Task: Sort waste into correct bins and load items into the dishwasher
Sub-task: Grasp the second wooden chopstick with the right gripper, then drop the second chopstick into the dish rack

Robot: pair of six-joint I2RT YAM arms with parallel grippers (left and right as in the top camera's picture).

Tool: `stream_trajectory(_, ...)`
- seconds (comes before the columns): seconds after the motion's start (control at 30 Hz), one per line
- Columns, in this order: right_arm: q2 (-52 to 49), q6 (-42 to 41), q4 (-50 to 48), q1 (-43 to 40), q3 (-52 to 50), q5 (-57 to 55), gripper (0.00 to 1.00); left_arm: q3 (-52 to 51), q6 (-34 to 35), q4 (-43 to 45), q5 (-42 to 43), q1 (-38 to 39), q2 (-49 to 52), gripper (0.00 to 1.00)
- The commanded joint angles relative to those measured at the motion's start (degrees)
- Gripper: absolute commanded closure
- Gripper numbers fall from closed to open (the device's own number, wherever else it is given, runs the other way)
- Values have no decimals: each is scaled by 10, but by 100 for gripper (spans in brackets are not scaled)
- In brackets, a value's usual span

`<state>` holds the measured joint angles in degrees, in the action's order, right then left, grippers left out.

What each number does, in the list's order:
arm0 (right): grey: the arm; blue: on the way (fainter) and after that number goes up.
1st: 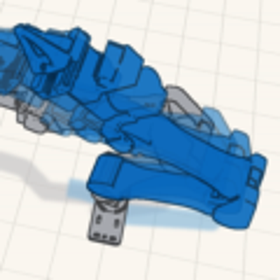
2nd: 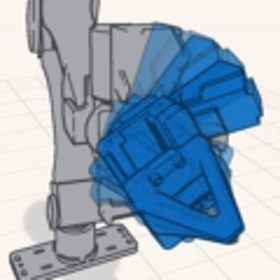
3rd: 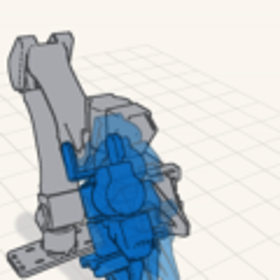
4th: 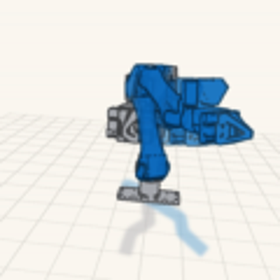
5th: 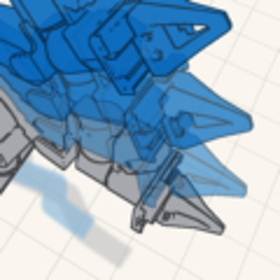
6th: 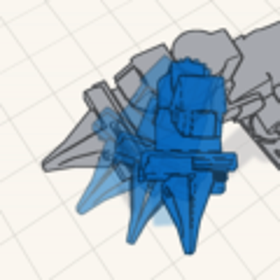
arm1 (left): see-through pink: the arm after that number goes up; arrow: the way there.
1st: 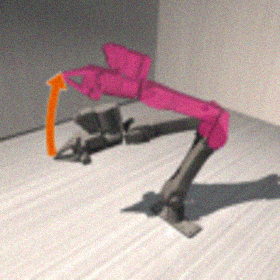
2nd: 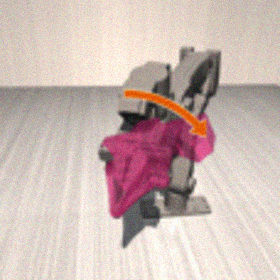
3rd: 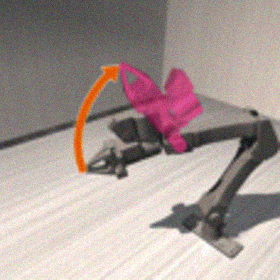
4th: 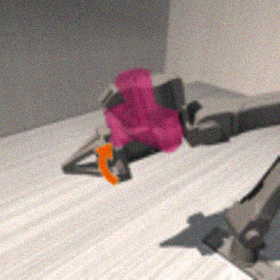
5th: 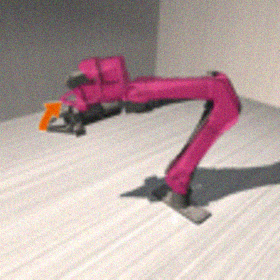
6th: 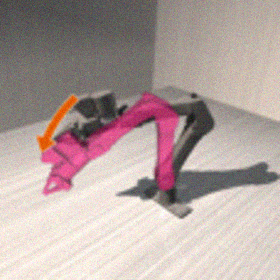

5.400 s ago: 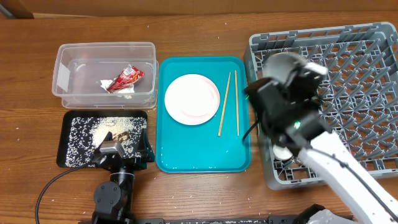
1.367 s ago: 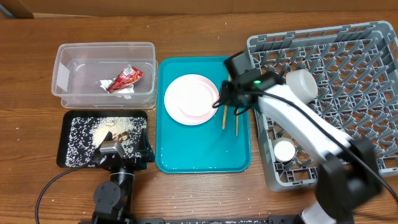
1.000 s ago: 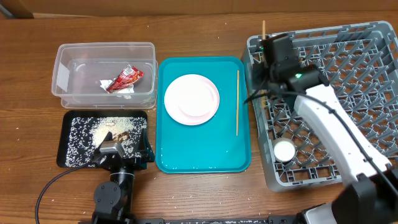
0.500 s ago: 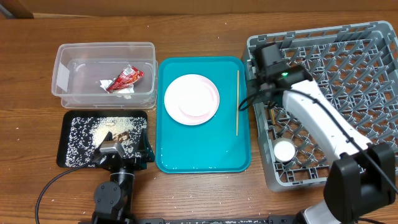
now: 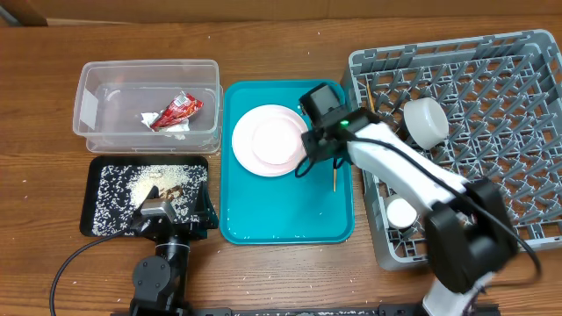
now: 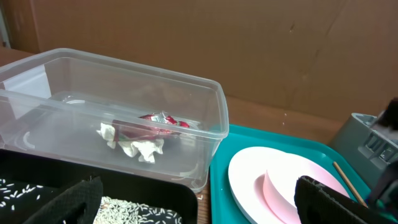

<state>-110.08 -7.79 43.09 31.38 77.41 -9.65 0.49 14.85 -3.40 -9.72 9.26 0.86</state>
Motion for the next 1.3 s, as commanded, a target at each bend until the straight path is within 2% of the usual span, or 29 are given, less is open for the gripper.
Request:
stream_trajectory(0.0, -38, -45, -10, -9, -4, -74, 50, -2, 2, 2, -8, -4, -5, 0)
stream_trajectory(0.1, -58, -49, -13, -15, -4, -72, 51, -2, 2, 2, -8, -5, -5, 0)
stream_trajectory(0.2, -64, -49, -10, -19, -4, -39, 60, -2, 2, 2, -8, -4, -5, 0)
stream_trajectory(0.37, -66, -49, 11, -19, -3, 6, 94, -2, 2, 2, -8, -5, -5, 0)
stream_trajectory(0.4, -65, -50, 20, -19, 0, 10, 96, -2, 2, 2, -8, -5, -5, 0)
stream_trajectory(0.7, 3, -58, 89, -19, 68, 7, 96, -2, 2, 2, -8, -4, -5, 0)
stream_trajectory(0.97, 109, -55, 87, -46, 88, -53, 96, -2, 2, 2, -8, -5, -5, 0)
stream_trajectory(1.13, 110, 21, 84, -102, 82, -56, 96, -2, 2, 2, -8, -5, -5, 0)
stream_trajectory(1.27, 95, 80, 90, -127, 76, -12, 96, -2, 2, 2, -8, -5, -5, 0)
